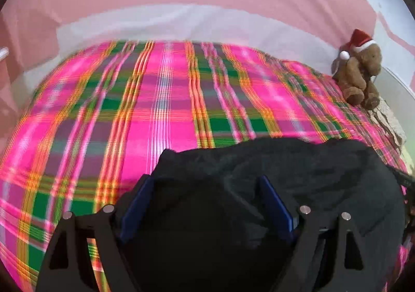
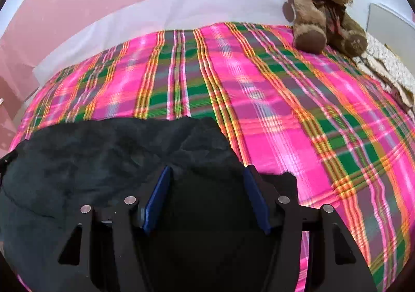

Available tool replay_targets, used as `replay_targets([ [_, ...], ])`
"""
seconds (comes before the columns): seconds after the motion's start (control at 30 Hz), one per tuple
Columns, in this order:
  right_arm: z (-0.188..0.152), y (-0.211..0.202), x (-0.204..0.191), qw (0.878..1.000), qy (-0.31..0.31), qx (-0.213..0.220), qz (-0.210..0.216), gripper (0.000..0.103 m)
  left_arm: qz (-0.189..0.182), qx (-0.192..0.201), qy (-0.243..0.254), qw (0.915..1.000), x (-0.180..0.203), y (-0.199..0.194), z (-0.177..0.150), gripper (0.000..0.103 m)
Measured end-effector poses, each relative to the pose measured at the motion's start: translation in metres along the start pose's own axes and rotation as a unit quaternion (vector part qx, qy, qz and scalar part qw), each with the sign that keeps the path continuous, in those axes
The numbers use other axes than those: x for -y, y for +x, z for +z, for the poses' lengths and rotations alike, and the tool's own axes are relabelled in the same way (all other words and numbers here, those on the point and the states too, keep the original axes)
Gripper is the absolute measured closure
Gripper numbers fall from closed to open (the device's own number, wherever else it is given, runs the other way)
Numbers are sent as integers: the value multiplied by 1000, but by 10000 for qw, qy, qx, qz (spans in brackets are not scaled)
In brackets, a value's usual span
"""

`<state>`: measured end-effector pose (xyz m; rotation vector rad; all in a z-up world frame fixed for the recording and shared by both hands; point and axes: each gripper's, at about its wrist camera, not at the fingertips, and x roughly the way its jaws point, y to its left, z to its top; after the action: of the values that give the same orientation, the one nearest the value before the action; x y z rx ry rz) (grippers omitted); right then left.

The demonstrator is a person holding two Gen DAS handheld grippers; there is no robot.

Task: Fold large clothes
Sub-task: 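Open both tools and withdraw them from the folded jacket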

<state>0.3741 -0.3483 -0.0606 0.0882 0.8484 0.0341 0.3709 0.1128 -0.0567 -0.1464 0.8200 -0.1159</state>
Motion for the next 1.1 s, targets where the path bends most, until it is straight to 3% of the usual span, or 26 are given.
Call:
replay_targets([
  [0.17, -4, 15, -4, 9997, -65, 41, -240, 44, 100, 44, -74, 9999, 1, 10, -4, 16],
  [0.6, -6, 14, -4, 9996, -69, 96, -245, 44, 157, 96, -62, 9998, 1, 9, -6, 15],
  [0.8, 2, -2, -5, 9992, -49, -24, -399, 44, 507, 50, 0, 9987, 11, -8, 5, 15],
  [0.97, 4, -65, -13, 9989, 73, 464, -65, 44, 224, 466, 124, 9986, 32, -61, 6, 16],
  [1.1, -12, -90, -48, 9971, -312, 564, 398, 44, -412, 617, 381, 9965, 70, -91, -11, 15],
])
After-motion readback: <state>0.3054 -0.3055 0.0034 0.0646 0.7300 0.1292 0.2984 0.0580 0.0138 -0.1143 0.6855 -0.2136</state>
